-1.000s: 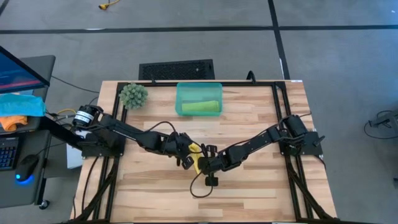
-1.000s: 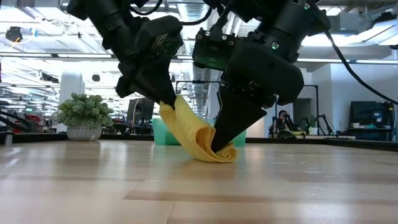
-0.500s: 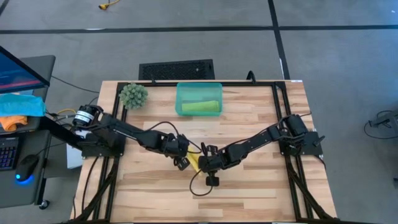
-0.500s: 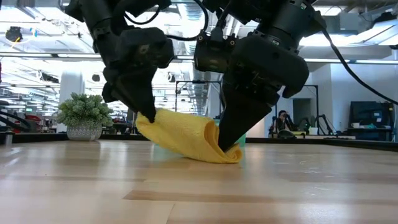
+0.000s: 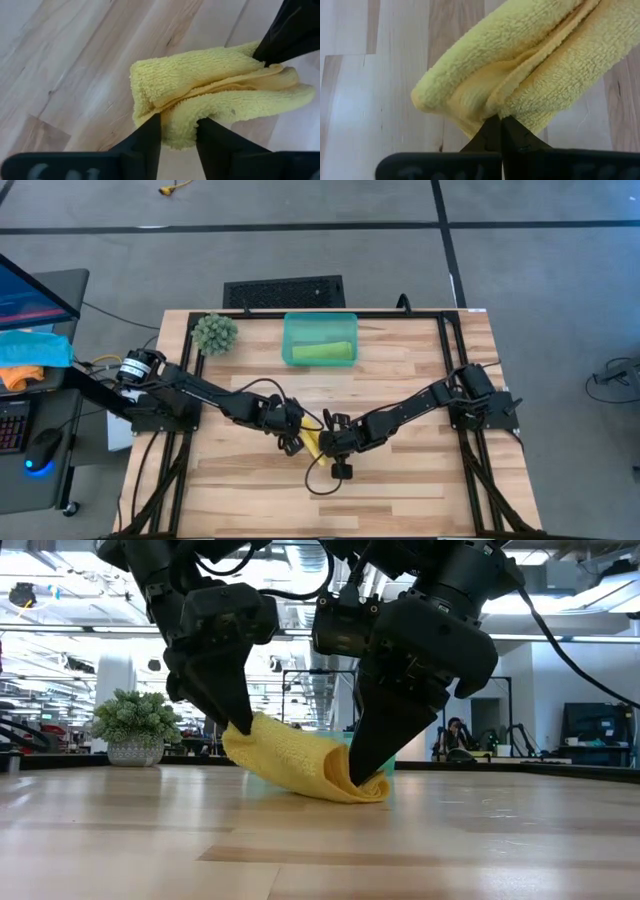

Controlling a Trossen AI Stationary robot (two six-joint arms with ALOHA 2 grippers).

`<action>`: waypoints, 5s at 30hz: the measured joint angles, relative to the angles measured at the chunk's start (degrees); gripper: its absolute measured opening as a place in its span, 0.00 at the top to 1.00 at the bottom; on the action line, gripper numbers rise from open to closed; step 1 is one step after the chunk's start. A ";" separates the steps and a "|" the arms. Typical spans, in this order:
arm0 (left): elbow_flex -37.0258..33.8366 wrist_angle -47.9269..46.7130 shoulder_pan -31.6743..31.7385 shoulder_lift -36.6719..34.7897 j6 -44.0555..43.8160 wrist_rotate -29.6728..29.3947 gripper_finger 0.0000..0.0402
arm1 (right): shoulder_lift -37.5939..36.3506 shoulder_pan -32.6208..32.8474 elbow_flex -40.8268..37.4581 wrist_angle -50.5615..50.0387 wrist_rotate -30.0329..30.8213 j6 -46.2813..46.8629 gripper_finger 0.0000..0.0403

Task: Roll microfiber towels into tight, uniform cylinder then place into a basket
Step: Roll the yellow microfiber cloth

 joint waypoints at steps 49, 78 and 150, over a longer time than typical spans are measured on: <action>0.63 13.27 -15.43 12.90 7.56 -7.00 0.68 | 0.07 -1.01 -0.07 -1.34 -3.03 1.14 0.99; 1.56 22.67 -12.98 13.46 15.90 -20.14 0.68 | 0.07 -1.51 -0.09 -1.27 -4.28 3.13 0.99; 4.59 17.15 -13.10 16.04 7.08 -23.22 0.68 | 0.04 -1.49 -0.09 -2.50 -5.88 6.56 0.99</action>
